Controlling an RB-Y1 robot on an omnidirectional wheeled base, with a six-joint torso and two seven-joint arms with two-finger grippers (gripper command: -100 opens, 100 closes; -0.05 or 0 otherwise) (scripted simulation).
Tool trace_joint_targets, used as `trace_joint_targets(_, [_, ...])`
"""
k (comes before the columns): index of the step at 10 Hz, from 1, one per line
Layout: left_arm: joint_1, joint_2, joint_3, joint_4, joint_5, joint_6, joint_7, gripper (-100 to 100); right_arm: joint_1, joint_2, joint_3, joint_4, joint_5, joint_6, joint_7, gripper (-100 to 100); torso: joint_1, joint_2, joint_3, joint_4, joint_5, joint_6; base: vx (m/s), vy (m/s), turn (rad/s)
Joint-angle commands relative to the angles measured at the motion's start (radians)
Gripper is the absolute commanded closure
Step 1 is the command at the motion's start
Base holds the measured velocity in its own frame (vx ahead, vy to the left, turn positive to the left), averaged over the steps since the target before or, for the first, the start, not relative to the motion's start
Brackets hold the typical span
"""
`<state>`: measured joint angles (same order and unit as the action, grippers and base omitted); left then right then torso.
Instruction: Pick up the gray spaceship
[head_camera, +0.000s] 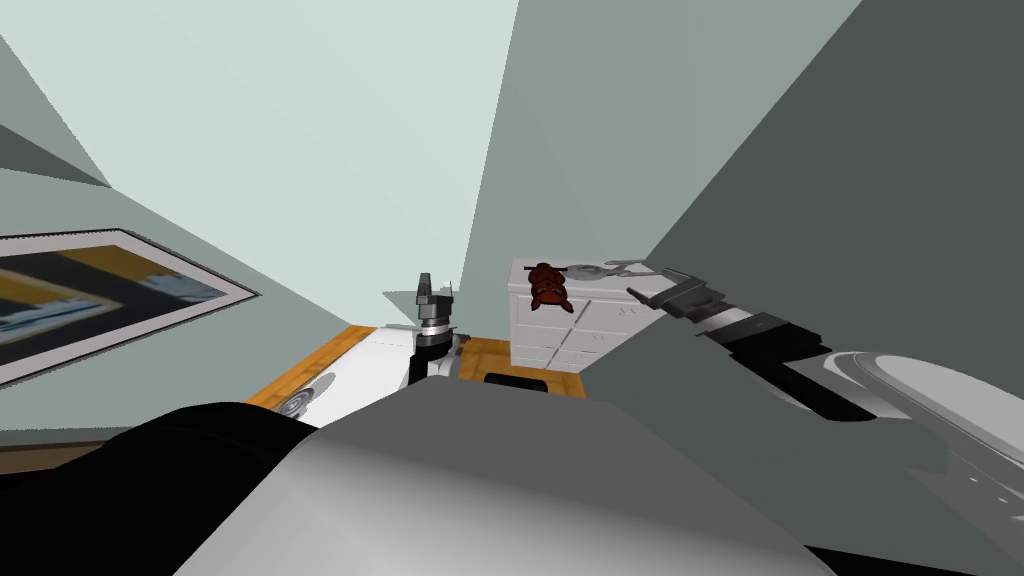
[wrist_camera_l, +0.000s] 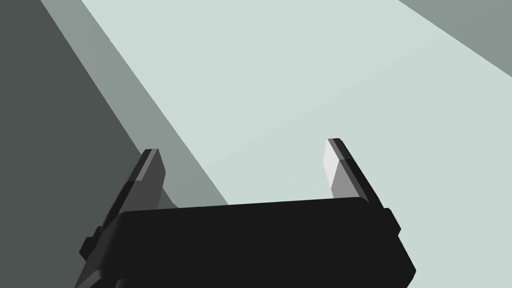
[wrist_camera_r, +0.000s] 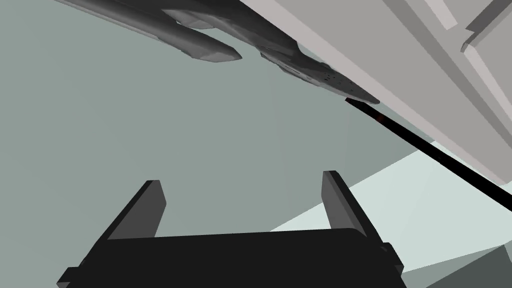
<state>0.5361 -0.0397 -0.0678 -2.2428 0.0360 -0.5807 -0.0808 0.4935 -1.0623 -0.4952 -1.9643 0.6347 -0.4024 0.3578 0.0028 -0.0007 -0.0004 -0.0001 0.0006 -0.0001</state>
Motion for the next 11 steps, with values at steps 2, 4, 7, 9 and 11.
trace_joint_targets(2, [0.0,0.0,0.0,0.0,0.0,0.0,0.0,0,0.019,-0.073,-0.041,0.021,0.061,-0.001,0.007,-100,0.0,0.0,0.0,0.0,0.0,0.0,0.006,0.042,-0.003])
trace_joint_targets(4, [0.0,0.0,0.0,0.0,0.0,0.0,0.0,0,0.031,-0.125,-0.069,0.041,0.1,-0.008,0.008,-100,0.0,0.0,0.0,0.0,0.0,0.0,0.006,0.041,-0.002])
trace_joint_targets(7, [0.0,0.0,0.0,0.0,0.0,0.0,0.0,0,0.045,-0.18,-0.095,0.061,0.139,-0.017,0.008,-100,0.0,0.0,0.0,0.0,0.0,0.0,0.013,0.036,-0.002])
trace_joint_targets(9, [0.0,0.0,0.0,0.0,0.0,0.0,0.0,0,0.076,-0.25,-0.147,0.101,0.207,-0.042,0.003,-100,0.0,-0.001,-0.001,0.0,0.0,0.0,0.023,0.048,0.002])
trace_joint_targets(11, [0.0,0.0,0.0,0.0,0.0,0.0,0.0,0,0.093,-0.3,-0.171,0.121,0.251,-0.058,-0.002,-100,0.0,-0.001,-0.001,0.0,0.0,0.0,0.02,0.04,0.001])
